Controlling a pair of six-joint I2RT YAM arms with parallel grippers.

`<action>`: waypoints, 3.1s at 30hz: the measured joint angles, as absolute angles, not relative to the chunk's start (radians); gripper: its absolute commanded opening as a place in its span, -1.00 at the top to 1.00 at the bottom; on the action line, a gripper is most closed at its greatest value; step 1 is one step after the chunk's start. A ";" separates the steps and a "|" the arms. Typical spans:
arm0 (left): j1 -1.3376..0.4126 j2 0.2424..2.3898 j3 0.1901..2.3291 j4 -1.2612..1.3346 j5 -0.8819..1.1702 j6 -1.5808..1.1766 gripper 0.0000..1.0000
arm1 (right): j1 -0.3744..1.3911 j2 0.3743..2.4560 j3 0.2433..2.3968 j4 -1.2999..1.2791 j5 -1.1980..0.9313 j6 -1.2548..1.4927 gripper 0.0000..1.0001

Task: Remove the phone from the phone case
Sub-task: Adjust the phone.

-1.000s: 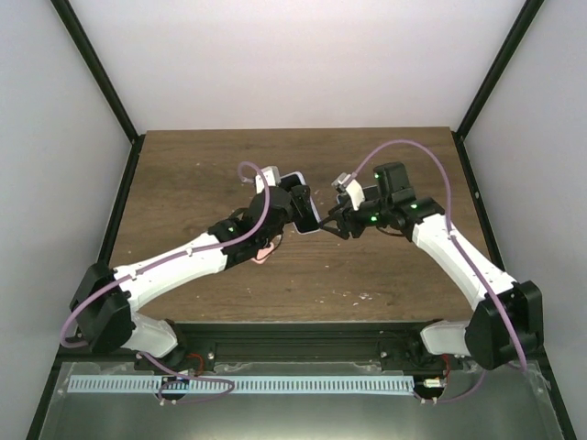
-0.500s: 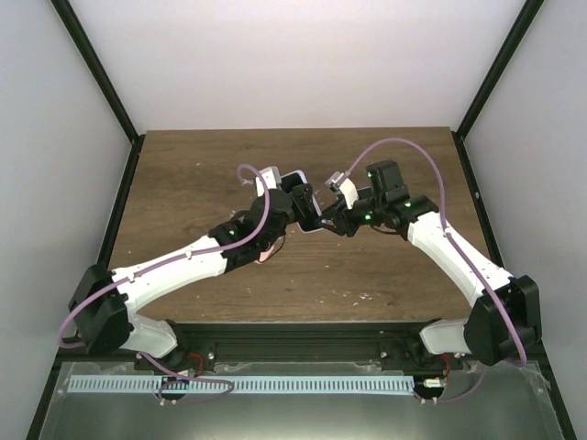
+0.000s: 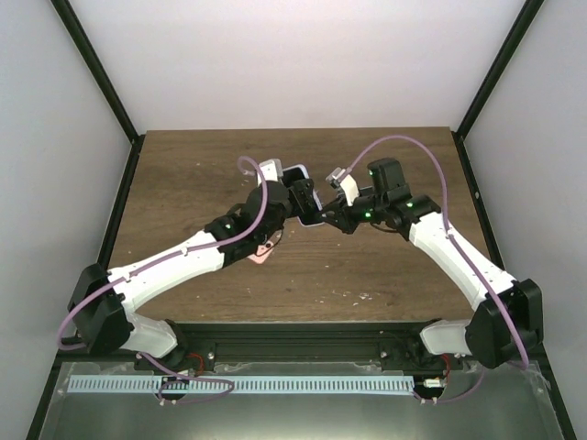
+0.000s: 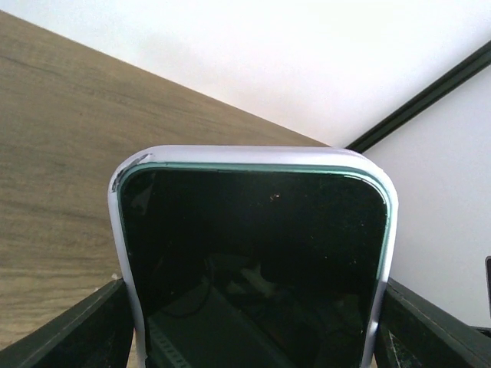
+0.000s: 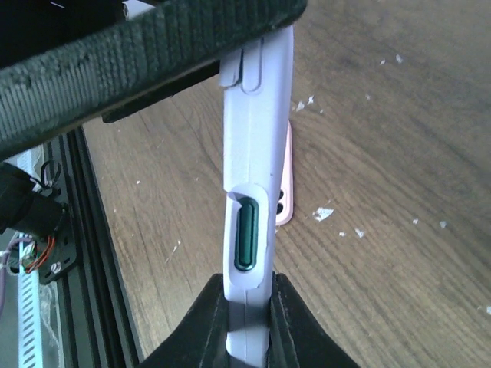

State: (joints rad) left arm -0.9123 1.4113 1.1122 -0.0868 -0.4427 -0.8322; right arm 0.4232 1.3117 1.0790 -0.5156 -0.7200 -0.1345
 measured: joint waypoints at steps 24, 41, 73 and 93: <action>-0.575 1.031 0.624 0.429 0.486 -0.587 -0.68 | 0.405 1.187 1.092 -0.618 -0.998 -0.223 0.99; -0.574 1.147 0.620 0.792 0.767 -0.684 0.15 | 0.404 1.184 1.074 -0.664 -1.156 -0.269 0.99; -0.562 1.181 0.723 0.692 0.861 -0.725 1.00 | 0.405 1.161 1.067 -0.682 -1.193 -0.349 0.09; -0.541 1.238 0.915 0.408 1.169 -0.682 1.00 | 0.430 1.221 1.254 -1.142 -1.106 -0.869 0.06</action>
State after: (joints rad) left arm -0.5411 1.2381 0.9150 0.4076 1.1687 -0.6823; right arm 0.4297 1.2209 1.2541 -1.1416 -1.1065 -0.8692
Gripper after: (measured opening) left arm 0.116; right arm 0.414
